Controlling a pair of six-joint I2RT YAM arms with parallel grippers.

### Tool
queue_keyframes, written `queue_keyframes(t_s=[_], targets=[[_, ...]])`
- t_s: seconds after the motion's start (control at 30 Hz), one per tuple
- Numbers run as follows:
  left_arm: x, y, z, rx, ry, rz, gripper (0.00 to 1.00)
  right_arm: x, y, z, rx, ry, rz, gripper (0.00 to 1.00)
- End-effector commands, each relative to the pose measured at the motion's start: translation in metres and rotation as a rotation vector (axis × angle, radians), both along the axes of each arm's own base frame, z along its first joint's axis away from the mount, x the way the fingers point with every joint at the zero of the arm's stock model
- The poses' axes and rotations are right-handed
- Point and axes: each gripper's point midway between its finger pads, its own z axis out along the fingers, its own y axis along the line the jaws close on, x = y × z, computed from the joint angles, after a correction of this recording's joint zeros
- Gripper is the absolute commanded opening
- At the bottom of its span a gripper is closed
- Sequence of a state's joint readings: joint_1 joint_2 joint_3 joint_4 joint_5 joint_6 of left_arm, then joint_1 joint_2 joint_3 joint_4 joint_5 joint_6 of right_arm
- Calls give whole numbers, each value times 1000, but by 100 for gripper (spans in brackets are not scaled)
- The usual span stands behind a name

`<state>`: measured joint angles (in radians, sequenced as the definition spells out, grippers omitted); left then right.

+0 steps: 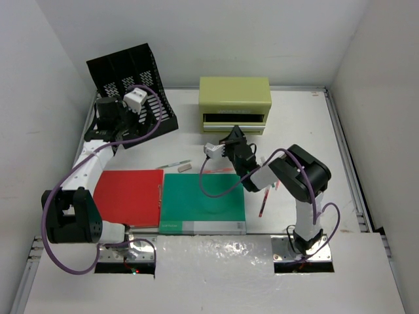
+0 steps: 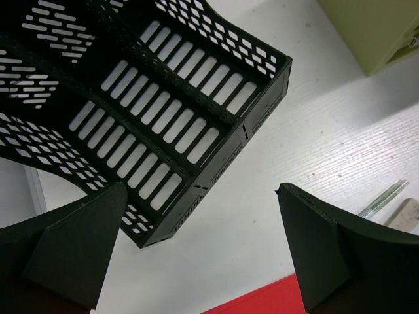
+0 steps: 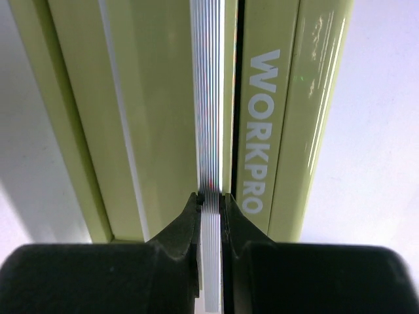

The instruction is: Organize the desk

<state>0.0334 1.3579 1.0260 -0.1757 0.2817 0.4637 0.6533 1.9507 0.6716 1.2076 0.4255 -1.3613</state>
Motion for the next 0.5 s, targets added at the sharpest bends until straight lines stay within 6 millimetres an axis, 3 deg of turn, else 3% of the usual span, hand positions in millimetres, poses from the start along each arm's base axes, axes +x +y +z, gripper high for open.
queue_keyframes(t_s=[0.0, 0.2, 0.33, 0.4, 0.43, 0.47], targets=[[5, -6, 8, -5, -39, -18, 100, -13, -8, 23, 82, -66, -52, 0], [3, -6, 4, 1, -26, -22, 100, -37, -4, 19, 109, -73, -47, 0], [1, -6, 2, 0, -19, -27, 100, -43, -8, 29, 138, -114, -69, 1], [2, -6, 3, 2, -20, -26, 100, -44, -8, 32, 145, -121, -75, 9], [1, -7, 2, 3, -18, -30, 100, -44, -9, 35, 155, -128, -77, 23], [1, -7, 2, 3, -14, -30, 100, -47, -8, 41, 173, -143, -70, 29]])
